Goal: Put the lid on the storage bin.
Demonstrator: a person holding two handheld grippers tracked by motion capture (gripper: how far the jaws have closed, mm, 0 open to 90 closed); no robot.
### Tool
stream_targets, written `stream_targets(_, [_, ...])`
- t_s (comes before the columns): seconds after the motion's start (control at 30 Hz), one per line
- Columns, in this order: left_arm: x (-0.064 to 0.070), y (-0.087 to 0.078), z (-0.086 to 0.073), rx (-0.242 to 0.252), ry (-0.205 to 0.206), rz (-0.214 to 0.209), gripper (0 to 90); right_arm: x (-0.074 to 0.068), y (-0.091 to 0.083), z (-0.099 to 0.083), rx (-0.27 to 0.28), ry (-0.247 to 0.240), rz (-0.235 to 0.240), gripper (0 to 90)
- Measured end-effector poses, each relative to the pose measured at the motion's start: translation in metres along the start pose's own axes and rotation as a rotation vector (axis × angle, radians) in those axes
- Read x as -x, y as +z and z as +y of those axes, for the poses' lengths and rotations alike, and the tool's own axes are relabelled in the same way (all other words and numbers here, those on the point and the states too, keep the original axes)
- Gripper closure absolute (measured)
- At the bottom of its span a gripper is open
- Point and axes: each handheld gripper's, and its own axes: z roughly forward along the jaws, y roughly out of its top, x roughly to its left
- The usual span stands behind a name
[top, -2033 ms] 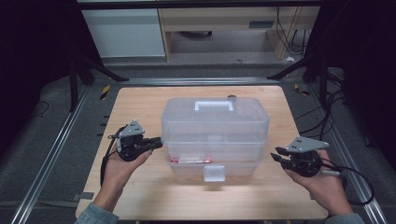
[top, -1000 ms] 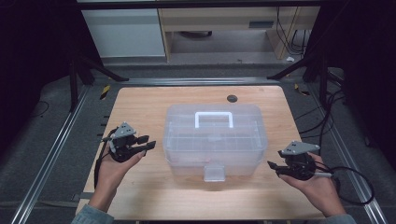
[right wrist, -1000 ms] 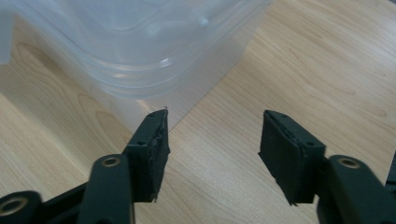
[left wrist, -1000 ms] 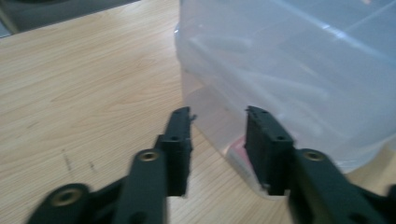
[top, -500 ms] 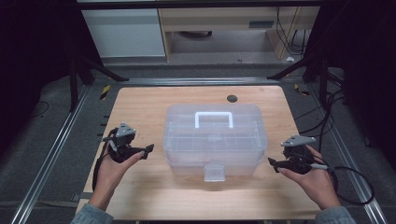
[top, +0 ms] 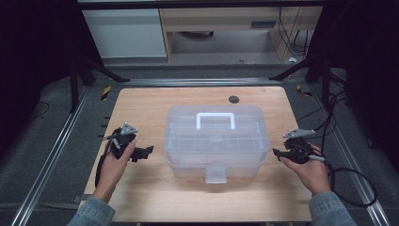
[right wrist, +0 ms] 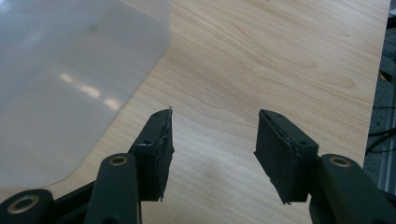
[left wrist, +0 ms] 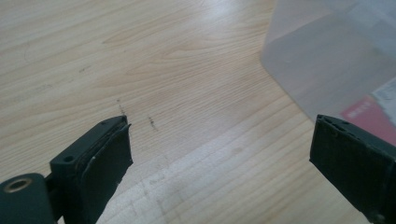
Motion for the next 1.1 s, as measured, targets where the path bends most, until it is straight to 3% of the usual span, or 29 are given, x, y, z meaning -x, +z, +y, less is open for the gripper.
stream_targets(0.23, [-0.018,0.026,-0.005,-0.034,-0.021,0.053,5.0,0.013,0.033,0.004,-0.035,0.033,-0.025,40.2])
stream_targets(0.43, [-0.029,0.042,-0.009,-0.063,-0.042,0.066,5.0,0.027,0.053,0.008,-0.027,0.075,-0.006,33.1])
stream_targets(0.63, [-0.038,0.055,-0.012,-0.045,-0.092,0.079,5.0,0.042,0.071,0.009,0.002,0.173,-0.059,22.4])
stream_targets(0.83, [-0.045,0.069,-0.015,-0.039,-0.135,0.089,5.3,0.047,0.084,0.01,0.046,0.247,-0.066,18.3])
stream_targets(1.03, [-0.046,0.075,-0.015,-0.01,-0.127,0.115,4.7,0.046,0.095,0.01,0.052,0.279,-0.069,16.9])
stream_targets(1.1, [-0.046,0.076,-0.016,0.001,-0.124,0.115,2.8,0.044,0.097,0.009,0.058,0.269,-0.088,15.9])
